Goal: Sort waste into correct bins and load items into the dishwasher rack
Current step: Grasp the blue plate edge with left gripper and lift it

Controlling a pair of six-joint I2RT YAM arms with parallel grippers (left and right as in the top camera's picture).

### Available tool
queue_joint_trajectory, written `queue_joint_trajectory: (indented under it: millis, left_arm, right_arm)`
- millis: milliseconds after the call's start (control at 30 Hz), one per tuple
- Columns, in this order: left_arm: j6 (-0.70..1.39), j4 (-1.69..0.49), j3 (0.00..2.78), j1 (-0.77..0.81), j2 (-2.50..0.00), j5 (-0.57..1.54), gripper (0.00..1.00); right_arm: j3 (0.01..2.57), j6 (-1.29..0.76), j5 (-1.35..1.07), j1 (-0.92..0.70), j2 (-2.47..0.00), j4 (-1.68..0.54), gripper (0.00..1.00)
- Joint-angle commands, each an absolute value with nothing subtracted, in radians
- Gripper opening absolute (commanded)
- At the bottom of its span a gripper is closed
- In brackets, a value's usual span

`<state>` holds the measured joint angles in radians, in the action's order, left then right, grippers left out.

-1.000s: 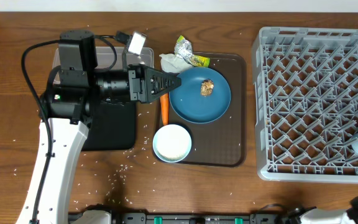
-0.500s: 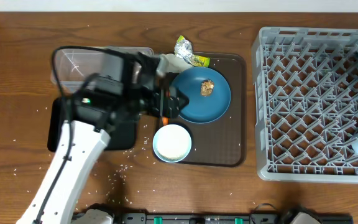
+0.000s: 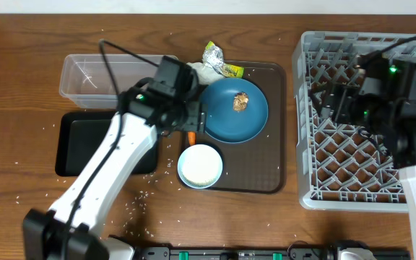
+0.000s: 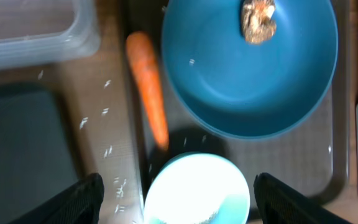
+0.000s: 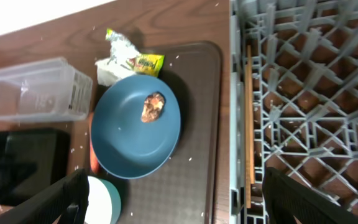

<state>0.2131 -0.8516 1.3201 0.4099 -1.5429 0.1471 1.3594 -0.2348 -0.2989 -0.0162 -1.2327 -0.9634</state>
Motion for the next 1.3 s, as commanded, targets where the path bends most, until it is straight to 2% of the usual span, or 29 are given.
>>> queue_joint_trajectory:
  millis: [0, 100, 200, 400, 633, 733, 900, 933, 967, 1267]
  left_arm:
    - [0.219, -0.792, 1.313, 0.446, -1.629, 0.122, 0.77]
    - [0.225, -0.716, 1.313, 0.463, -1.705, 0.117, 0.76]
    - [0.272, -0.678, 1.313, 0.464, -1.773, 0.09, 0.7]
    - [0.305, -0.62, 1.313, 0.464, -1.853, 0.014, 0.69]
    - [0.316, -0.58, 1.313, 0.476, -1.95, 0.037, 0.52]
    - [0.316, -0.565, 1.313, 0.49, -1.977, 0.049, 0.37]
    - [0.316, -0.554, 1.313, 0.51, -1.98, 0.043, 0.18]
    - [0.316, -0.553, 1.313, 0.51, -1.98, 0.043, 0.09]
    - [0.316, -0.554, 1.313, 0.51, -1.98, 0.043, 0.06]
    - [0.309, -0.562, 1.314, 0.509, -1.873, 0.036, 0.06]
  right_arm:
    - [1.361, -0.225, -0.258, -0.059, -1.274, -0.966, 0.82]
    - [1.361, -0.263, -0.258, -0.075, -1.305, -0.978, 0.81]
    - [1.361, -0.269, -0.266, -0.075, -1.328, -0.992, 0.81]
    - [1.361, -0.268, -0.266, -0.076, -1.335, -1.01, 0.8]
    - [1.361, -0.269, -0.266, -0.076, -1.335, -1.01, 0.8]
    - [1.361, -0.268, -0.266, -0.076, -1.335, -1.01, 0.8]
    - [1.361, -0.268, -0.266, -0.076, -1.335, -1.01, 0.81]
    - [1.361, -0.268, -0.265, -0.076, -1.336, -1.01, 0.81]
    - [1.361, -0.268, -0.266, -0.076, -1.336, -1.01, 0.81]
    - [1.361, -0.268, -0.265, -0.076, -1.335, -1.01, 0.81]
